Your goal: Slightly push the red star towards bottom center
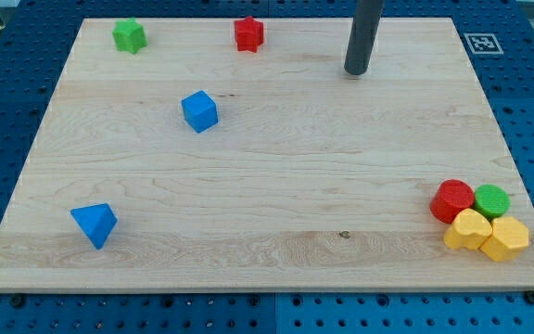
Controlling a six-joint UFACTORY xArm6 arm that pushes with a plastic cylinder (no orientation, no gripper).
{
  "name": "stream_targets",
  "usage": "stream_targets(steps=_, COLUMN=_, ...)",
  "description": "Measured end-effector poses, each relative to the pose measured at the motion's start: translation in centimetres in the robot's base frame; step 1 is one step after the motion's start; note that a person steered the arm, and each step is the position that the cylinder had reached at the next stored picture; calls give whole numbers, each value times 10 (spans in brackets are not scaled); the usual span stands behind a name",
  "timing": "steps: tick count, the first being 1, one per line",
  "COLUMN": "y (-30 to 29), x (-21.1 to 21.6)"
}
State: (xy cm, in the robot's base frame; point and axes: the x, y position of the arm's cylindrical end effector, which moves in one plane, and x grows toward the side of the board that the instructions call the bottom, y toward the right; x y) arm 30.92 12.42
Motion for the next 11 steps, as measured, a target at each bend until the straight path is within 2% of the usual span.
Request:
stream_targets(steps=3, y=-36, x=-56)
stream_targets(steps=5, y=-119, x=-110)
stream_targets(steps=7, y=-188, x=-117)
stream_targets(steps=8, y=-193, x=-113)
stream_targets(steps=9, y=-165, x=-106)
stream_targets(steps=11, y=-155, x=-81)
